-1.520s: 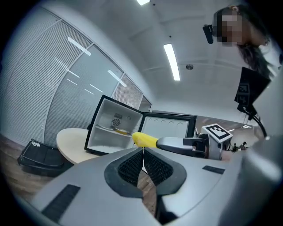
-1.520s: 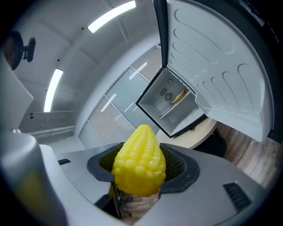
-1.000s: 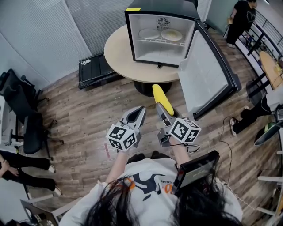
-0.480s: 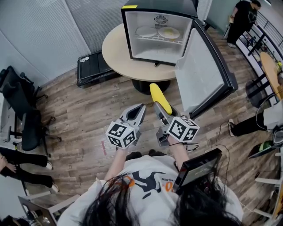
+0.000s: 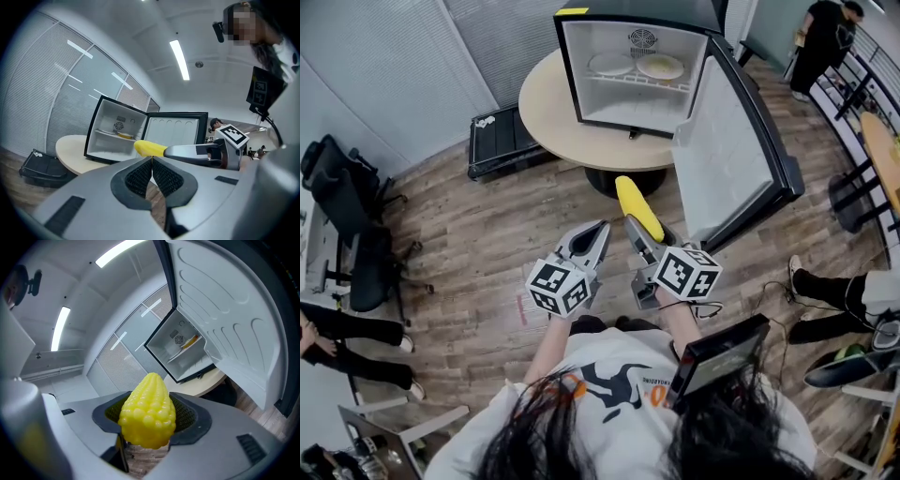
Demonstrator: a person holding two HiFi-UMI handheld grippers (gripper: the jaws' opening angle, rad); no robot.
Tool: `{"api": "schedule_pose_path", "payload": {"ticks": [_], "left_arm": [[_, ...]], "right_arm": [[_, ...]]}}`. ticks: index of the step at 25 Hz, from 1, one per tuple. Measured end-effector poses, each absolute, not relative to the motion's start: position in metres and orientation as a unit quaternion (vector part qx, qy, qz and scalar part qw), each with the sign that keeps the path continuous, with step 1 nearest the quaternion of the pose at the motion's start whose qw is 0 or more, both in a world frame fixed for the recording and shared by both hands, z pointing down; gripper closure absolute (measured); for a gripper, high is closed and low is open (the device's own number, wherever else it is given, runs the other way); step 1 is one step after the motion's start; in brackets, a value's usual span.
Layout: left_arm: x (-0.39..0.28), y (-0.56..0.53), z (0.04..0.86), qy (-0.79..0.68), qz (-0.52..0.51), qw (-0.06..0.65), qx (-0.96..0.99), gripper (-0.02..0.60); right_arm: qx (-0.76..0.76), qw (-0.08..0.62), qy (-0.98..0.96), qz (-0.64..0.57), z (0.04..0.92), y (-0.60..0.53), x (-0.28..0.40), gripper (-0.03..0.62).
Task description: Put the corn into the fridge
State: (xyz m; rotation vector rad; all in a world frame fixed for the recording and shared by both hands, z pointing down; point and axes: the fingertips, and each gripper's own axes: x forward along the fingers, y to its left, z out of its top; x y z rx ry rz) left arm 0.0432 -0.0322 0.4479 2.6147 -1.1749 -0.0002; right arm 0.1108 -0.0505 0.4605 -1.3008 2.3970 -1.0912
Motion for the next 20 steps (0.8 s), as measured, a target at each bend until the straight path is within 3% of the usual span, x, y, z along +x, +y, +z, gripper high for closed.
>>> {"api": "schedule_pose_path", "payload": {"ticks": [20], "left_arm": [[0.03,-0.079,0.46,-0.391,0.014,0.144,0.909,0.569]], "right_arm": [[-0.463,0.105,0.797,-0.374,0.471,-0.097,0.104,0.344]]}}
